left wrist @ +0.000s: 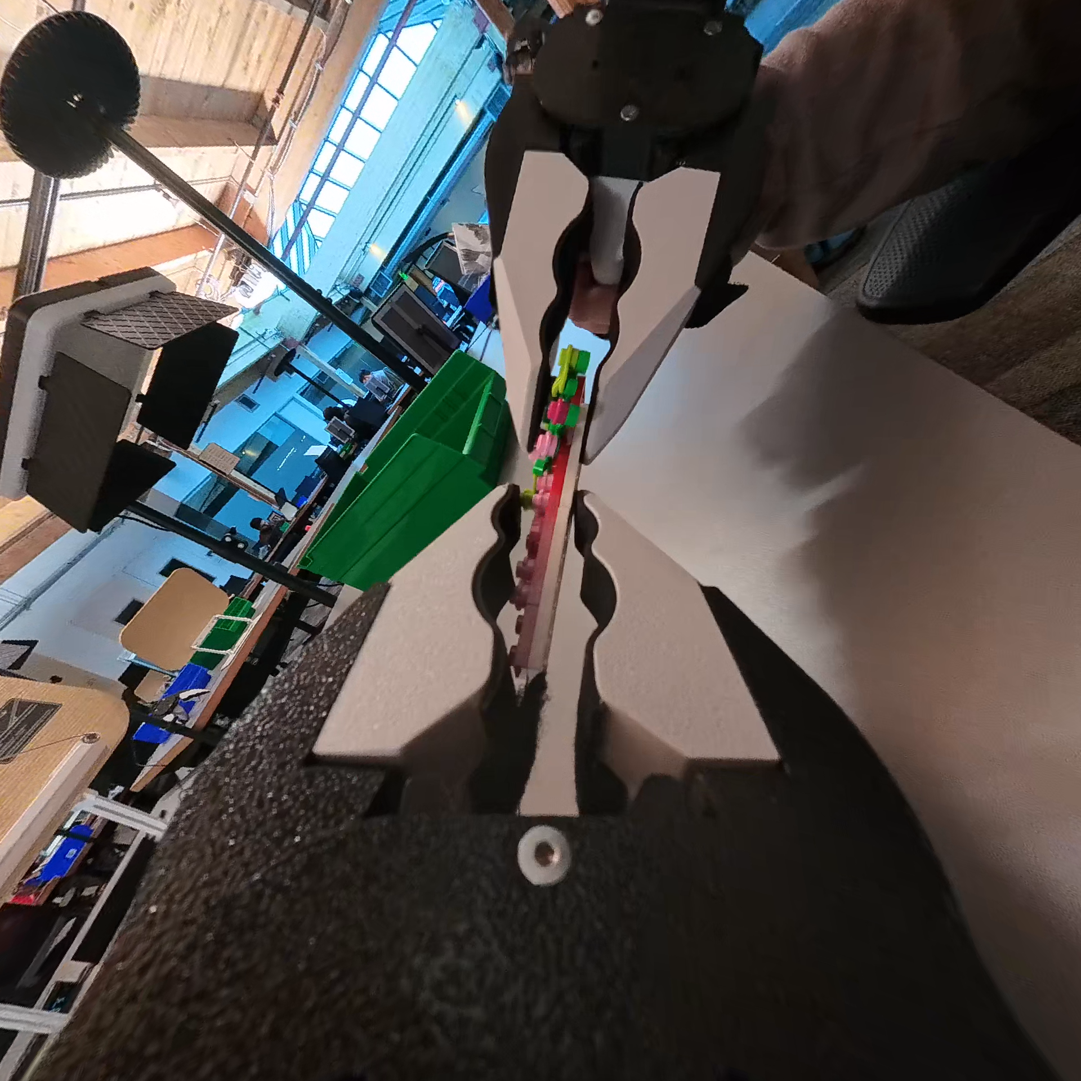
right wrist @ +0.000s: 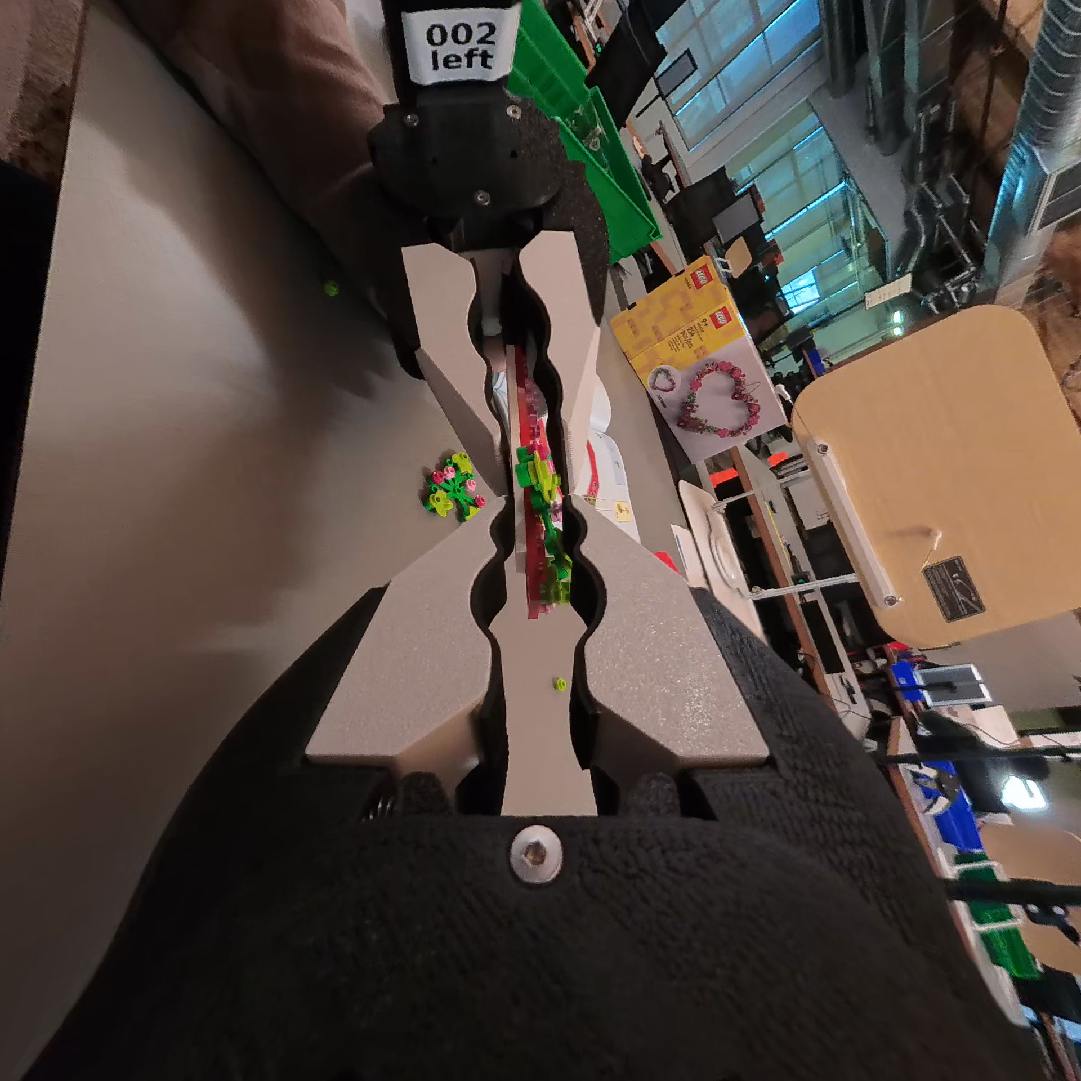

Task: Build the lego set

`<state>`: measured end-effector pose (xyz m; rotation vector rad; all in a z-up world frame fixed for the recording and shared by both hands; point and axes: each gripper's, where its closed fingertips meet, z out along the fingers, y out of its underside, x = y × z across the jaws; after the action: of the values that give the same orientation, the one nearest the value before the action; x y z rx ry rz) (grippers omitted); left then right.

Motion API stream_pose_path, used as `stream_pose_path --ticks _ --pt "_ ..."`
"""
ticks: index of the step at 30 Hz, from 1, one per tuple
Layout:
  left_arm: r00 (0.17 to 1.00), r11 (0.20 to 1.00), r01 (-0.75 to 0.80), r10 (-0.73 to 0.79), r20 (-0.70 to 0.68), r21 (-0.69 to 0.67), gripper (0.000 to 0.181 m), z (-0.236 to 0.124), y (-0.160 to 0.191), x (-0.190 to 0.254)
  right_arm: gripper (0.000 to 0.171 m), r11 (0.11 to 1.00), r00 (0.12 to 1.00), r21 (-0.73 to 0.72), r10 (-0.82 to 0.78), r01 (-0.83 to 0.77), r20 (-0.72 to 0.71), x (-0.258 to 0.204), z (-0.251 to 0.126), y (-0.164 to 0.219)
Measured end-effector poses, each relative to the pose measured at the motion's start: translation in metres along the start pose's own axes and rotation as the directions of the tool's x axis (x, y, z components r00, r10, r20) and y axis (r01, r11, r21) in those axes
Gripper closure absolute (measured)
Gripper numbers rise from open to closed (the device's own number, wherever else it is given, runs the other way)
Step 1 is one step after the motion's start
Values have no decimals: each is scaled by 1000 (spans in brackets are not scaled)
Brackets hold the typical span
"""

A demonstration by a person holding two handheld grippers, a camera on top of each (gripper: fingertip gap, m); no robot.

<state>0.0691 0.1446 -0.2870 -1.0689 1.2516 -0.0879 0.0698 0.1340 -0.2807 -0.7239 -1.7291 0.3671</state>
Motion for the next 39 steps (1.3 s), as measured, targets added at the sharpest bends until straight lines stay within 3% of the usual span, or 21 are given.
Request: stream_pose_path --ticks 10,22,27,32,39 --pt "1000 999 -3 2 -21 -53 166 5 11 4 154 990 989 -3 140 -140 41 -2 4 12" --pt "999 997 -29 27 -29 -73 166 5 15 7 157 985 983 -15 172 -171 67 -6 4 15" --pt "999 996 -34 31 -40 -79 166 5 17 8 146 983 982 -30 182 -181 54 -5 6 17" --pt "998 997 -32 28 -52 -65 166 5 13 11 153 989 987 -39 142 -139 77 -11 7 17" --pt "997 997 -50 46 -65 -55 166 5 11 15 156 977 970 -52 210 -205 125 -15 5 16"
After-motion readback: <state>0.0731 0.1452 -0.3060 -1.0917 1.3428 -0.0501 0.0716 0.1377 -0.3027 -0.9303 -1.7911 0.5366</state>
